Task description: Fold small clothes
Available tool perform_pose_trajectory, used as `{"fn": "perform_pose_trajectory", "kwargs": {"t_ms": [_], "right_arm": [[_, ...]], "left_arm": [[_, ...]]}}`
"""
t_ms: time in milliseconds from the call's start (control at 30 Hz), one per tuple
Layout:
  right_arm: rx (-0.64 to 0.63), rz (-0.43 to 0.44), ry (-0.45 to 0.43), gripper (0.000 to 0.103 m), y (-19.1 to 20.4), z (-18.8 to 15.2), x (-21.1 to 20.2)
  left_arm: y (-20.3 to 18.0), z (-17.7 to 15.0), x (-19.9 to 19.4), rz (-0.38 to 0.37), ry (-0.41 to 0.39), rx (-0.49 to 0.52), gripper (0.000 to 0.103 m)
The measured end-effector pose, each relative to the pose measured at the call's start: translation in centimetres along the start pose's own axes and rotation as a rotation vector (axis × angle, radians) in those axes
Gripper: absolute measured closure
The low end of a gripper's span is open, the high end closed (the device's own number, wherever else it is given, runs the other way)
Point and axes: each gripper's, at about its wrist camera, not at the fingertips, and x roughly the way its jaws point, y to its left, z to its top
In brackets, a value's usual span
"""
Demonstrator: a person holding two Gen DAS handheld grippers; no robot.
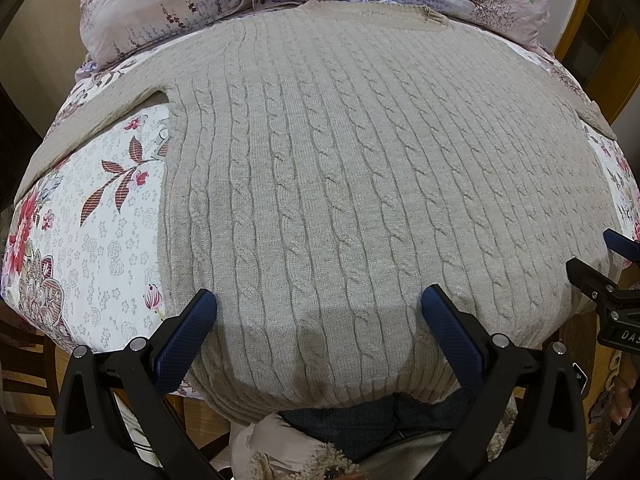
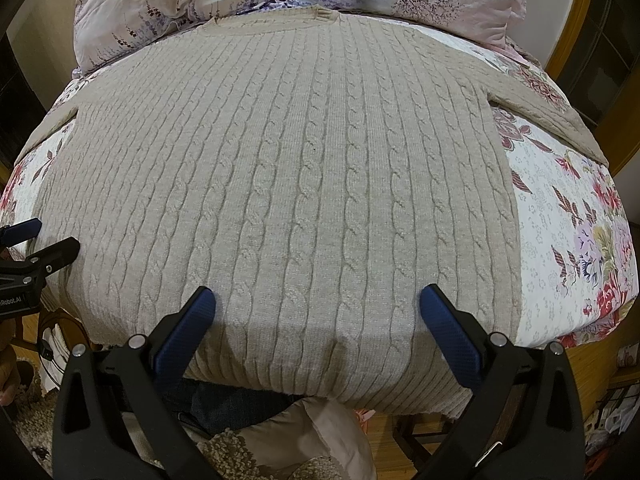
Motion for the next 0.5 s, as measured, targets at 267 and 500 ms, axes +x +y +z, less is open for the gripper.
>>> {"fn": "perform_pose_trajectory", "kwargs": {"t_ms": [267, 500], "right_arm": [[-0.013, 0.008, 0.005, 0.002, -0.17, 0.10, 0.04], [-0.059, 0.037, -0.022, 0.002, 0.00, 0.41, 0.05]], "left_arm": [[0.10, 0.36, 0.35, -0.001, 0.012, 0.002, 0.001], [0.15, 0.64, 0.68, -0.003, 0.028, 0.011, 0.001]]}}
